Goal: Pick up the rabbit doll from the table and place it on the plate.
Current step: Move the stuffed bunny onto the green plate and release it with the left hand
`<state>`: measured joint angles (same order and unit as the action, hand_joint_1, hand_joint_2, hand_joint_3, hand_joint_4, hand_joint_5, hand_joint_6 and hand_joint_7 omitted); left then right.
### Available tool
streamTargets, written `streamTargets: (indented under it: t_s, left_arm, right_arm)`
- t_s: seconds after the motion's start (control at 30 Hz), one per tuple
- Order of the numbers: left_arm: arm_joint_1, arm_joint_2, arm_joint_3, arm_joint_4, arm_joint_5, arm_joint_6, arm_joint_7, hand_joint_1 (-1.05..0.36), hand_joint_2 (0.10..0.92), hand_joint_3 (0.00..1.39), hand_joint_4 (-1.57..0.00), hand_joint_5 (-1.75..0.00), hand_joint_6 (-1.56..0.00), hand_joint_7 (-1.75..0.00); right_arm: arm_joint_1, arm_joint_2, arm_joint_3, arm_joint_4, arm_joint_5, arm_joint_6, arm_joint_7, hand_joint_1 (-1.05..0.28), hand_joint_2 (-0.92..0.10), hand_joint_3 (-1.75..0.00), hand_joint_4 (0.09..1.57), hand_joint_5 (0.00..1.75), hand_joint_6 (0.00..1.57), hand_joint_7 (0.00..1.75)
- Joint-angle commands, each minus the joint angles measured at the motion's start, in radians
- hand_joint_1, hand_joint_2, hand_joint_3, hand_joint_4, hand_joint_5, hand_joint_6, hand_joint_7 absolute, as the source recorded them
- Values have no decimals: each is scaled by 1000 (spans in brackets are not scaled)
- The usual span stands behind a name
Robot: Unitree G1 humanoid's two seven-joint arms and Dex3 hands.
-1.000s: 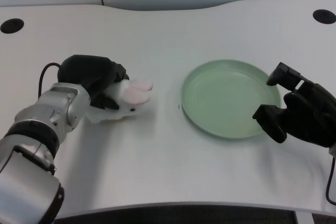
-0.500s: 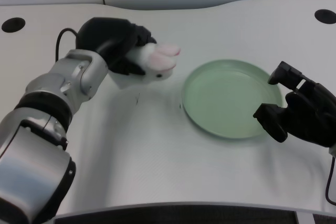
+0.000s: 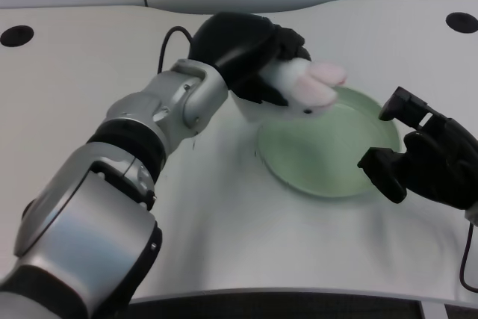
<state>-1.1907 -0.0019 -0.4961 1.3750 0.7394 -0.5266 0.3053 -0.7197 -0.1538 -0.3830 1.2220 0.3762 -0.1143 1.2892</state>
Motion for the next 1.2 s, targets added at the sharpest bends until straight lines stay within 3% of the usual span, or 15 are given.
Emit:
streamTargets:
  t_s: [0.03,0.17,0.33,0.57,0.67,0.73,0.77,0.8,0.87,0.97,1.1,1.2]
  left_arm:
    - [-38,-38,-30,-12,19,-21,30,-194,919,19,-609,-1510,-756,-1037]
    - [-28,-79,-58,-10,32,-26,28,-189,918,22,-549,-1696,-640,-1333]
    - [-25,-96,-85,-8,48,-19,29,-226,916,31,-588,-1590,-688,-1141]
    - [-25,-95,-91,-7,44,-18,30,-228,919,24,-592,-1580,-705,-1106]
    - [-8,-119,-113,-2,62,7,38,-252,916,20,-564,-1521,-664,-1077]
    - [-7,-120,-119,1,63,29,11,-344,907,11,-482,-1317,-577,-985]
    - [-8,-118,-124,2,65,39,-1,-446,915,30,-366,-1033,-496,-759]
    - [-9,-117,-130,3,67,48,-10,-495,918,36,-313,-886,-470,-601]
    - [-13,-114,-143,3,73,68,-25,-577,920,96,-164,-737,-384,-364]
    - [-17,-111,-152,2,79,89,-42,-653,921,171,-51,-690,-310,-217]
    - [-21,-108,-162,1,85,102,-49,-707,921,205,-24,-678,-285,-169]
    - [-23,-104,-178,1,97,115,-48,-790,921,291,-2,-639,-255,-127]
  right_arm:
    - [6,-3,-9,-5,16,-1,16,-622,-900,-3,1006,1746,775,1746]
    - [5,-1,-8,-6,19,0,29,-622,-902,-4,1008,1746,778,1746]
    - [5,-1,-9,-7,23,-1,35,-619,-906,-5,1007,1746,784,1746]
    - [5,-1,-7,-7,25,-1,36,-621,-907,-4,1008,1746,786,1746]
    - [5,4,-12,-8,33,3,42,-621,-909,-5,1008,1746,780,1746]
    - [6,4,-10,-9,33,3,40,-626,-907,-4,1009,1746,781,1746]
    - [6,4,-10,-10,33,3,40,-626,-905,-3,1009,1746,780,1746]
    - [6,3,-10,-10,33,4,41,-624,-905,-2,1009,1746,780,1746]
    - [5,0,-9,-10,33,7,45,-618,-906,-2,1009,1746,777,1746]
    - [4,-1,-11,-9,34,11,46,-604,-907,-3,1014,1746,781,1746]
    - [4,-2,-10,-7,33,16,45,-591,-907,-2,1014,1746,788,1746]
    - [6,-2,-6,-10,28,13,35,-618,-897,0,1014,1746,787,1746]
